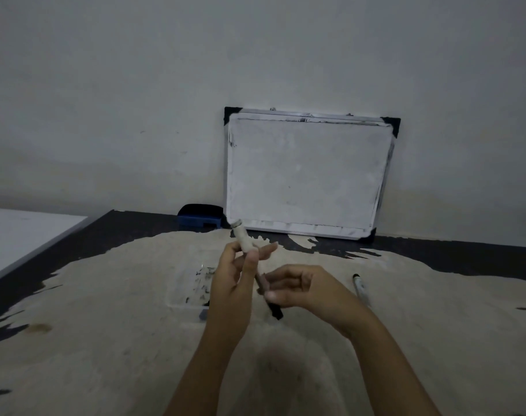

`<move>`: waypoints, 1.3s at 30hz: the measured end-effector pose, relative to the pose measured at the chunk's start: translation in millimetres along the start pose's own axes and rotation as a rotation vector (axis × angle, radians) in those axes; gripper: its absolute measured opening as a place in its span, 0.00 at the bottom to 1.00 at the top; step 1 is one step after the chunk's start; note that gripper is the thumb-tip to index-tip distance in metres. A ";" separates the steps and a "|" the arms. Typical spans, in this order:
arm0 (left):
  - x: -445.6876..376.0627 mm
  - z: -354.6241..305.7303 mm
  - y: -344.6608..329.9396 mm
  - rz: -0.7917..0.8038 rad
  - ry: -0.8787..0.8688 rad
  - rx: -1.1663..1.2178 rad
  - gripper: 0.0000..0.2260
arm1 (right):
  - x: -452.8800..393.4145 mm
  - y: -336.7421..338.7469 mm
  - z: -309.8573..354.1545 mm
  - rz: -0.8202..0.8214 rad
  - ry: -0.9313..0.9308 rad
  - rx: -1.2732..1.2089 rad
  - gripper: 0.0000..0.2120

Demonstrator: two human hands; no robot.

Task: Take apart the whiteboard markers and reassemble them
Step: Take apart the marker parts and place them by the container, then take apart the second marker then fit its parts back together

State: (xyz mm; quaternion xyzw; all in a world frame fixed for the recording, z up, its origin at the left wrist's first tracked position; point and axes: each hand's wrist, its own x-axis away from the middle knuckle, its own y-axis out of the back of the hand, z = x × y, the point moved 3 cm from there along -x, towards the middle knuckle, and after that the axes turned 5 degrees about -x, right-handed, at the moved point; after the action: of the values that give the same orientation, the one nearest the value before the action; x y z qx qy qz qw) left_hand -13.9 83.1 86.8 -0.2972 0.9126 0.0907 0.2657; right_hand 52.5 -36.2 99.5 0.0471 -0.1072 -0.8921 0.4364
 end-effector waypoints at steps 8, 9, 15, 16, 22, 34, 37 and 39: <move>17.5 20.3 -29.8 0.199 0.171 -0.180 0.22 | 9.7 33.8 -4.6 -0.191 -0.088 0.021 0.10; 22.0 25.7 -34.2 0.228 0.169 -0.307 0.24 | 11.7 46.2 -9.6 -0.280 -0.117 0.076 0.09; 37.8 55.9 -44.3 0.375 0.135 -0.833 0.30 | 29.7 106.7 -47.7 -0.790 -0.434 0.533 0.16; 38.5 61.7 -43.5 0.392 0.169 -0.922 0.31 | 31.9 111.0 -53.0 -0.823 -0.489 0.578 0.18; 38.7 72.3 -43.7 0.413 0.266 -1.100 0.35 | 36.3 121.8 -78.7 -0.887 -0.628 0.625 0.17; 38.5 73.8 -44.4 0.413 0.265 -1.104 0.35 | 29.4 120.8 -78.0 -0.910 -0.592 0.762 0.09; 38.4 74.3 -44.5 0.399 0.253 -1.092 0.35 | 24.3 115.1 -69.9 -0.982 -0.442 0.884 0.08; 38.2 74.1 -44.3 0.396 0.248 -1.092 0.34 | 20.9 110.1 -69.3 -0.976 -0.414 0.945 0.12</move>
State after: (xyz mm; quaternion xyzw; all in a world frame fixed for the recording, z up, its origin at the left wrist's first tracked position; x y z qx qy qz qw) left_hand 18.1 52.5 3.5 -0.2233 0.7962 0.5595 -0.0563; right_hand 136.7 -128.7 57.9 0.1036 -0.5300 -0.8345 -0.1095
